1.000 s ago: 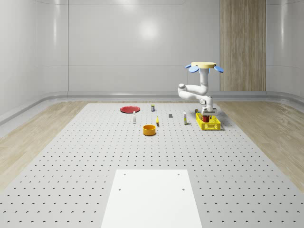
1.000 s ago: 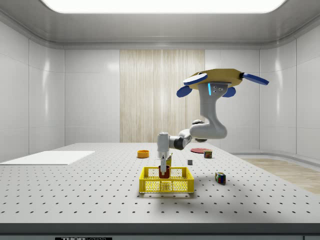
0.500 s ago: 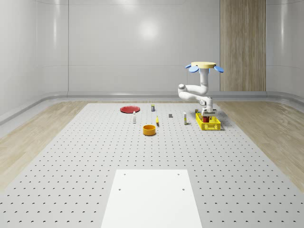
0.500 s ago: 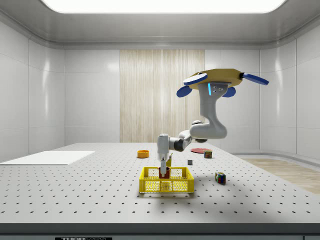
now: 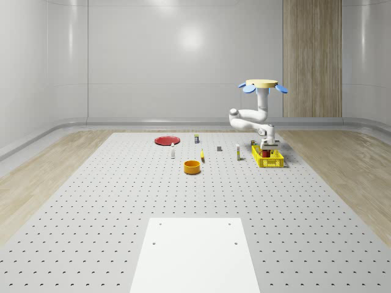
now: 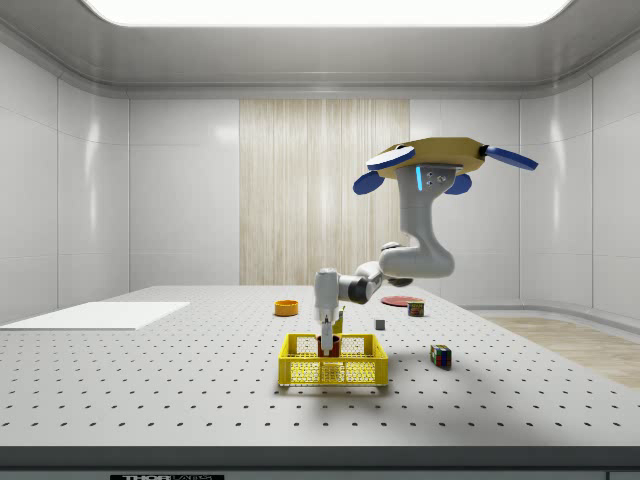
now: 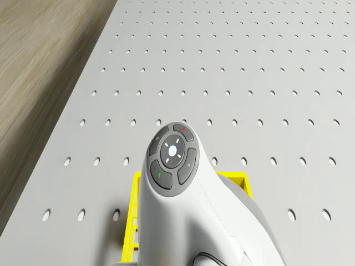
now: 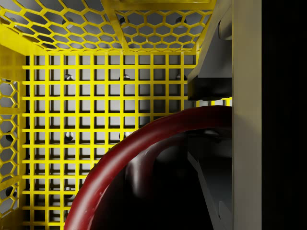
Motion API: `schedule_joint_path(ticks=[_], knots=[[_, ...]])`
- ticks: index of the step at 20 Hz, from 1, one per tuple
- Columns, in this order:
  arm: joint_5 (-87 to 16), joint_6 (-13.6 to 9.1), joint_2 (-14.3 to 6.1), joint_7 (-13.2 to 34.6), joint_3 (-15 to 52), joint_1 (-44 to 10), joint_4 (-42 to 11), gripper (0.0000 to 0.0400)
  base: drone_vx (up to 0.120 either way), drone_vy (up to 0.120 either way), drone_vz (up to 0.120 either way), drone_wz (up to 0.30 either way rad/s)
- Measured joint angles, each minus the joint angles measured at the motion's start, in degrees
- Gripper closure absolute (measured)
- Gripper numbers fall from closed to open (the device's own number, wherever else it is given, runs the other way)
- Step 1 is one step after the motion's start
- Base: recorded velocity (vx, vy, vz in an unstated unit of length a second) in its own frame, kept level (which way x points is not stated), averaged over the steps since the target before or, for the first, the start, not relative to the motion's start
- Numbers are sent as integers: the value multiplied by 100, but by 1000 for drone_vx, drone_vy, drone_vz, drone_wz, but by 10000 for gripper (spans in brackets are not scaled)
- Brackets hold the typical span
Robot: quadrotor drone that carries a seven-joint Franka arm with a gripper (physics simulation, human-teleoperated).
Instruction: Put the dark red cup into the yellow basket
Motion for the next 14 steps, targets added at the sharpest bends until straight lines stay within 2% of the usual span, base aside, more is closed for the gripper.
schedule_joint_path(ticks=[2,4,5,7,10,14], knots=[[-8,-18,20,46,-2,-46,0,300,0,0,0,0],[-15,-32,35,76,-3,-76,1,182,0,0,0,0],[-11,-41,41,86,2,-85,-1,142,0,0,0,0],[45,-77,50,99,67,-85,-23,86,0,0,0,0],[166,-140,58,109,200,-71,-65,41,0,0,0,0],[244,-180,63,117,286,-63,-89,18,0,0,0,0]])
